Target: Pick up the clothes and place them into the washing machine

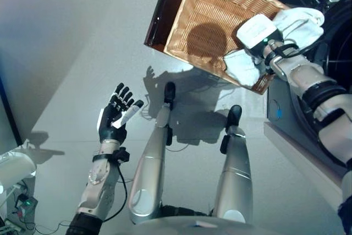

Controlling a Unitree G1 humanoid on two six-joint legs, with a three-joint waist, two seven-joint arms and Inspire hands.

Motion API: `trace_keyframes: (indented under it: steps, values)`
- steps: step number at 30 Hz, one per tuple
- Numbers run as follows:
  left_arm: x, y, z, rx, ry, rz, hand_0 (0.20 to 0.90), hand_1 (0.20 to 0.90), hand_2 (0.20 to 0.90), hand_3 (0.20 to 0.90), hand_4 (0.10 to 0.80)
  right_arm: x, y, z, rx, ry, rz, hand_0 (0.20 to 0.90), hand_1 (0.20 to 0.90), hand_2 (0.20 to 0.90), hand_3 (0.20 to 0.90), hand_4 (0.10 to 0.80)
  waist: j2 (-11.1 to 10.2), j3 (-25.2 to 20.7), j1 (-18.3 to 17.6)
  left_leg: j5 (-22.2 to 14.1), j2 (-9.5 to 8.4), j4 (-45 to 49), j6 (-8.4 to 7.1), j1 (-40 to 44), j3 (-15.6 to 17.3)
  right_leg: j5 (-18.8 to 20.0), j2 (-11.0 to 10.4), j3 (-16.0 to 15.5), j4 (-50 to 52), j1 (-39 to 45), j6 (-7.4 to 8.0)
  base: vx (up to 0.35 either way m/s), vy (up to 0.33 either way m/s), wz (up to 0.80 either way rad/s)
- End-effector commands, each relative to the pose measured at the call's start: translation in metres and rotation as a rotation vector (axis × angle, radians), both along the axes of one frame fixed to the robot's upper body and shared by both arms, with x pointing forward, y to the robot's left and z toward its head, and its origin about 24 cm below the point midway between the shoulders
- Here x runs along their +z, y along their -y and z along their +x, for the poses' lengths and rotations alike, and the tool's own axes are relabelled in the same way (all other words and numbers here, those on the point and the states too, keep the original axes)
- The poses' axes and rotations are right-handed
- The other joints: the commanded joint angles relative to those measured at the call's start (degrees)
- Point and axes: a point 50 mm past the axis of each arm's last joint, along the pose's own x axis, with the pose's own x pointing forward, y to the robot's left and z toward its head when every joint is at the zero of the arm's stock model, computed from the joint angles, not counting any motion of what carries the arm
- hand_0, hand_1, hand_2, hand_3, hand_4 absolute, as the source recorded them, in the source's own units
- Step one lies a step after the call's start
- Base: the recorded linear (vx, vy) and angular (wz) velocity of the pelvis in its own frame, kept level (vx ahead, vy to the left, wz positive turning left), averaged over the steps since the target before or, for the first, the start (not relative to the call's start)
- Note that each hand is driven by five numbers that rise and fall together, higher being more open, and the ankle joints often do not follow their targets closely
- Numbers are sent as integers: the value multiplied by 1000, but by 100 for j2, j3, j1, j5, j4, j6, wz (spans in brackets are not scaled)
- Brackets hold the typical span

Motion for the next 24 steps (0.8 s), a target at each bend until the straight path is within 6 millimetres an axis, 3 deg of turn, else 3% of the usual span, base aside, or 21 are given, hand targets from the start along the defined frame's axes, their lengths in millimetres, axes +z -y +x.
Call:
trace_keyframes:
  steps: [1, 17, 24]
  values:
    - [33, -10, -1, 23, 181, 26, 900, 900, 900, 900, 800, 48, 17, -4, -35, 205, -31, 200, 200, 200, 200, 300, 129, -110, 88, -652, -28, 384, -163, -76, 251, 560, 94, 55, -825, 58, -422, 0, 0, 0]
    - [29, -11, -1, 7, 162, 36, 900, 900, 900, 900, 800, 75, 7, -11, 50, 333, -15, 200, 200, 200, 200, 300, -16, -110, 21, -800, -6, 529, -127, 364, 297, 494, 103, 98, -828, 553, -418, 0, 0, 0]
    - [23, -13, 2, 18, 132, 59, 900, 900, 900, 900, 800, 97, -8, -22, 175, 470, 198, 200, 200, 200, 200, 300, -122, -111, -48, -865, 3, 517, -102, 726, 322, 470, 104, 98, -858, 916, -408, 15, 3, -2]
